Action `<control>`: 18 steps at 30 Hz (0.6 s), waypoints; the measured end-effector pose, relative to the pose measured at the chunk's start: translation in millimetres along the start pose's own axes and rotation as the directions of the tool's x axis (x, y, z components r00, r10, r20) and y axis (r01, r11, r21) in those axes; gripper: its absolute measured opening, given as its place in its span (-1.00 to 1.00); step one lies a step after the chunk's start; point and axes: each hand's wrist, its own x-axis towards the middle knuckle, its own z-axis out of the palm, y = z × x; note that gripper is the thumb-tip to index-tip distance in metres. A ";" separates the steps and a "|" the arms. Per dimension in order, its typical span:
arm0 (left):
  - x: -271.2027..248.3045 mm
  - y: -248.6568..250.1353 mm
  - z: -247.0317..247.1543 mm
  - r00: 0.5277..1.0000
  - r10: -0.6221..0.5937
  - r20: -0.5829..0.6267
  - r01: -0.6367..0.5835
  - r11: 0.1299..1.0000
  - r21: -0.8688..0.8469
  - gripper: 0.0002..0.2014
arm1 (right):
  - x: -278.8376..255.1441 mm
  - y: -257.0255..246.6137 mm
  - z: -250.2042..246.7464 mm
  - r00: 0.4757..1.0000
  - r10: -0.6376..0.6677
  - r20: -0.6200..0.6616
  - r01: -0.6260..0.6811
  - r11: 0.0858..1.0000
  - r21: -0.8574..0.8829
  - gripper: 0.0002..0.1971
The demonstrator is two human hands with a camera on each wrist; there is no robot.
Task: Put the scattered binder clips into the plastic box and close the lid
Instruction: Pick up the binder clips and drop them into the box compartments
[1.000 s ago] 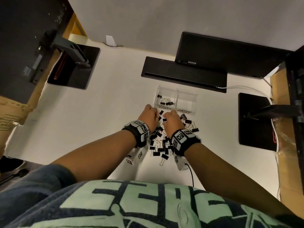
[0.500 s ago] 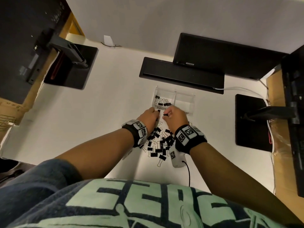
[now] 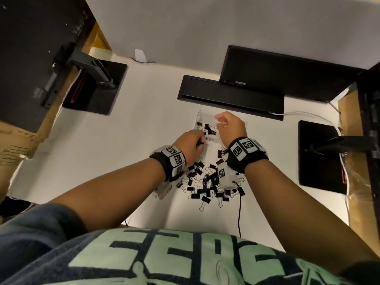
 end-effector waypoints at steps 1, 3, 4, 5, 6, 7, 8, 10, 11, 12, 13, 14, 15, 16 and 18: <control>3.8 2.4 -3.9 1.000 0.005 -0.024 -0.006 1.000 -0.020 -0.92 | -2.7 1.1 -1.3 1.000 0.004 -0.015 -0.004 1.000 0.009 -0.76; 14.4 6.7 -11.6 0.998 0.005 -0.062 -0.008 0.999 -0.038 -0.90 | -10.0 4.8 -3.1 0.999 0.000 -0.053 0.001 1.000 0.014 -0.77; 20.4 8.6 -14.7 0.997 0.001 -0.077 -0.004 0.999 -0.036 -0.89 | -14.9 7.9 -3.5 0.998 -0.002 -0.068 0.004 1.000 0.017 -0.78; 26.8 10.2 -17.3 0.996 -0.004 -0.091 0.001 1.000 -0.027 -0.89 | -20.7 11.7 -3.4 0.997 -0.003 -0.072 0.005 1.000 0.020 -0.79; 33.1 11.8 -18.9 0.995 -0.009 -0.099 0.008 1.000 -0.010 -0.88 | -26.8 16.3 -2.4 0.998 0.000 -0.066 0.001 1.000 0.022 -0.80; 39.2 13.5 -19.9 0.995 -0.016 -0.098 0.017 1.000 0.014 -0.88 | -33.5 21.5 -0.3 0.999 0.010 -0.050 -0.009 1.000 0.020 -0.81; 45.0 15.3 -19.8 0.996 -0.024 -0.086 0.027 0.999 0.042 -0.87 | -40.3 27.0 2.4 0.999 0.022 -0.024 -0.021 1.000 0.012 -0.81; 54.0 18.1 -18.2 0.998 -0.043 -0.052 0.048 0.995 0.087 -0.84 | -54.3 37.6 10.7 0.998 0.033 0.053 -0.030 0.999 -0.045 -0.81; 56.5 19.0 -16.9 0.998 -0.053 -0.038 0.056 0.994 0.097 -0.83 | -61.0 41.2 15.4 0.994 0.032 0.104 -0.023 0.996 -0.089 -0.81; 57.8 19.6 -15.5 0.998 -0.059 -0.029 0.061 0.993 0.100 -0.82 | -67.6 44.2 19.9 0.987 0.022 0.157 -0.001 0.991 -0.135 -0.81; 57.8 19.3 -13.5 0.998 -0.058 -0.023 0.059 0.994 0.095 -0.80 | -73.2 46.8 24.5 0.978 0.006 0.208 0.033 0.982 -0.184 -0.81; 56.4 18.6 -11.4 0.999 -0.049 -0.020 0.051 0.995 0.086 -0.78 | -77.5 49.4 28.7 0.967 -0.014 0.253 0.074 0.971 -0.227 -0.80; 53.8 17.5 -9.7 0.999 -0.037 -0.022 0.038 0.997 0.074 -0.77 | -80.7 51.4 32.0 0.956 -0.029 0.293 0.109 0.959 -0.263 -0.80; 50.2 16.0 -8.4 0.999 -0.025 -0.031 0.027 0.998 0.061 -0.76 | -82.1 53.1 34.5 0.945 -0.032 0.324 0.132 0.947 -0.292 -0.80; 40.8 11.4 -7.8 0.998 -0.021 -0.060 0.022 0.999 0.026 -0.79 | -80.7 55.5 35.8 0.937 -0.008 0.350 0.140 0.924 -0.355 -0.80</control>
